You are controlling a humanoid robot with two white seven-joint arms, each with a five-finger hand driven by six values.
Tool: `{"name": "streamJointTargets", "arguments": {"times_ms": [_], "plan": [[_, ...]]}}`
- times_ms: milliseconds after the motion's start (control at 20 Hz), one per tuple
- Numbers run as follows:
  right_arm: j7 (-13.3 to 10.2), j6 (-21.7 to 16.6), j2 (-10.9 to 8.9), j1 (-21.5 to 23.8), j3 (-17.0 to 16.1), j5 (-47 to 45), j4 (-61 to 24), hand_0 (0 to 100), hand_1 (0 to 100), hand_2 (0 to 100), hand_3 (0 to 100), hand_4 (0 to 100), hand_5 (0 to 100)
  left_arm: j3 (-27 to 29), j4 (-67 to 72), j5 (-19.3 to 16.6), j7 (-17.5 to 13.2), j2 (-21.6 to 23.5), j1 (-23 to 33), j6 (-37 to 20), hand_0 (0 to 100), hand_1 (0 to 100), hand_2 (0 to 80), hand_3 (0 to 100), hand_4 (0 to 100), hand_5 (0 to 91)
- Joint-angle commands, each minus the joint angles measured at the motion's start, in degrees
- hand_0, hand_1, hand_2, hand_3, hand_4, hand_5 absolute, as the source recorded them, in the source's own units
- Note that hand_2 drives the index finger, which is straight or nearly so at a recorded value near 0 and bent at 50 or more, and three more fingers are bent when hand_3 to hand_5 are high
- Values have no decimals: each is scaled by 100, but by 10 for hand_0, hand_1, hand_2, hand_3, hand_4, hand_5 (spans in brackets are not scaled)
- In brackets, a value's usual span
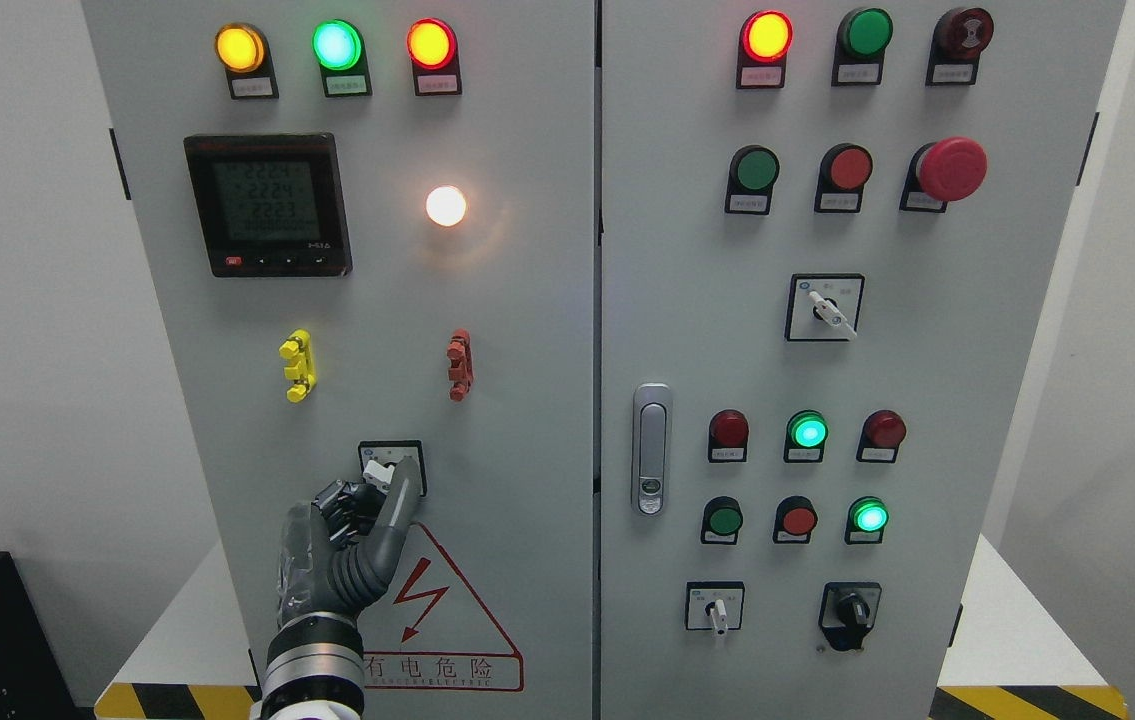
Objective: Turn on light switch 1
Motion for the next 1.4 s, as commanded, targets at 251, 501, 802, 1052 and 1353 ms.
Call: {"name": "streamJointTargets", "arguments": {"times_ms": [251, 501, 802, 1052, 1353], "plan": [[-2, 0, 0, 1, 0, 3, 0, 303, 0, 0, 0, 0, 0, 8, -148, 2, 13, 38, 228, -67, 161, 458, 634, 748, 768, 629], [-2, 0, 0, 1, 0, 3, 0, 303, 0, 0, 0, 0, 0, -1, -455, 2, 13, 47, 667, -399, 164, 451, 634, 748, 768, 629], [-2, 0, 0, 1, 0, 3, 0, 302, 0, 0, 0, 0, 0, 25, -465, -16, 4, 310, 1694, -2261, 164, 438, 635, 750, 771, 632], [-2, 0, 0, 1, 0, -5, 0, 302, 0, 0, 0, 0, 0, 200, -203, -16, -5, 618, 3038, -3921, 167, 397, 619, 745, 768, 628], [-2, 0, 0, 1, 0, 3, 0, 302, 0, 0, 0, 0, 0, 815, 1728, 28, -847, 653, 4218, -5339, 170, 348, 487, 723, 735, 463]]}}
